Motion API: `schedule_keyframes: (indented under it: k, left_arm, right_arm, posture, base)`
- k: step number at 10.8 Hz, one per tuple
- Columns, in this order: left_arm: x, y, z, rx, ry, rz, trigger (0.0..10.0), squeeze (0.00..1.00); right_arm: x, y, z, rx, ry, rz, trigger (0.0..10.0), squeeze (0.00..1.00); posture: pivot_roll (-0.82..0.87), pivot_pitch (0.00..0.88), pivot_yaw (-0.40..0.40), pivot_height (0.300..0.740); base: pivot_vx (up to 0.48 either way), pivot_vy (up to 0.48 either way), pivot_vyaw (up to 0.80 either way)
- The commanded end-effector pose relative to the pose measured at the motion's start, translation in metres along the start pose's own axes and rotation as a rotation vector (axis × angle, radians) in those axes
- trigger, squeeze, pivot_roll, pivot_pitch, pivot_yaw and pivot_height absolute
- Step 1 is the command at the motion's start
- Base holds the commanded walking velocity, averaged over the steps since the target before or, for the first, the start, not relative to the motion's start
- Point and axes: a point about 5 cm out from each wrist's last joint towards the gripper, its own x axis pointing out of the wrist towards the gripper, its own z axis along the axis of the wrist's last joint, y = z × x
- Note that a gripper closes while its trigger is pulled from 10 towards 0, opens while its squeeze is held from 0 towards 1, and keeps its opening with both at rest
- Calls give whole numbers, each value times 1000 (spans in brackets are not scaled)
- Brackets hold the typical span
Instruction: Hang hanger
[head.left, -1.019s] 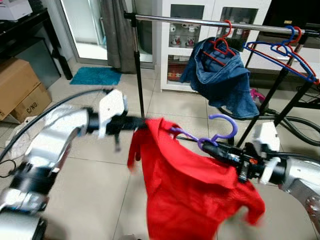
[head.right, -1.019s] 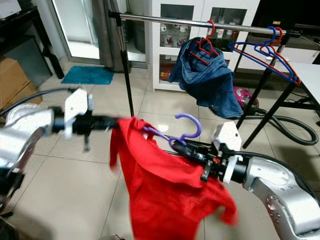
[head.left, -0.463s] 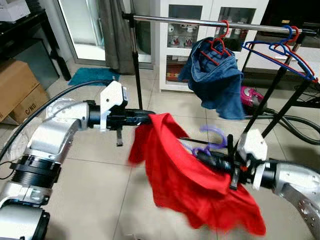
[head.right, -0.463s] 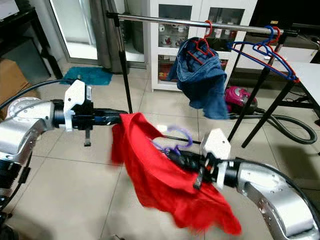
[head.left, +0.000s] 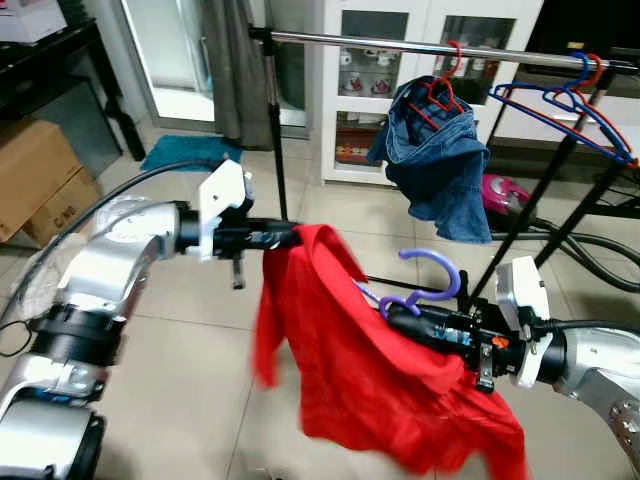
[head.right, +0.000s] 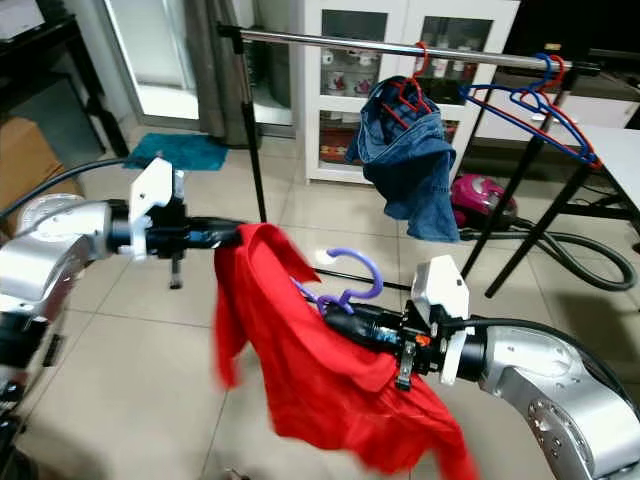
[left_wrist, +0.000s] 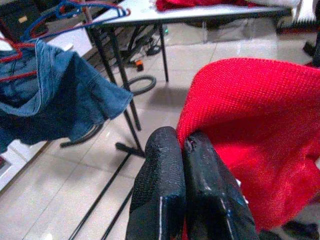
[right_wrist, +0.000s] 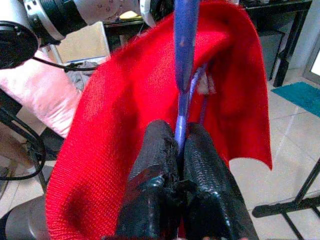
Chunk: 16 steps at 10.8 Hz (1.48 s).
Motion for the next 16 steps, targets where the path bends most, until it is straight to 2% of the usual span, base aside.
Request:
schedule_keyframes:
  k: [1,3,6,7,10,12,13,14,15,16]
  left_arm:
    - [-4,5,12,3,-36,7,0,0]
    - [-6,3,6,-16,2,-20,0,0]
    - [-6,3,6,-16,2,-20,0,0]
    - [-11,10,-9,-86,56,29,10000,1000]
    - [-15,11,-9,-135,51,17,10000,1000]
    - [-13,10,-9,-135,45,8,10000,1000]
    - [-14,12,-10,-119,38,39,10000,1000]
    - [-19,16,-8,-109,-5,110,10000,976]
    - [-32,19,-3,-121,-101,225,10000,0]
    - [-39,19,-4,-122,-116,282,10000,0]
  right_arm:
    - [3,7,2,-13,-2,56,10000,0]
    - [2,8,3,-9,-8,57,10000,0]
    - [2,8,3,-9,-8,57,10000,0]
    - [1,9,7,1,-34,76,10000,0]
    - [1,8,8,5,-43,82,10000,0]
    - [1,7,7,3,-44,65,10000,0]
    - [0,4,5,14,-28,26,10000,0]
    - [-3,-7,-7,13,47,-101,10000,0]
    - [-5,-23,-22,52,80,-307,10000,0]
    - [-4,-28,-25,54,71,-378,10000,0]
  posture:
    - [24,2,49,740]
    - [24,2,49,740]
    - [24,2,49,740]
    - [24,0,46,740]
    - [29,0,45,740]
    - [27,0,47,740]
    - [27,0,47,740]
    - [23,0,52,740]
    - [24,0,53,740]
    - [28,0,46,740]
  base:
    - [0,0,0]
    - [0,0,0]
    - [0,0,0]
    - [0,0,0]
    - [0,0,0]
    - [0,0,0]
    - [0,0,0]
    - [0,0,0]
    - [0,0,0]
    - [0,0,0]
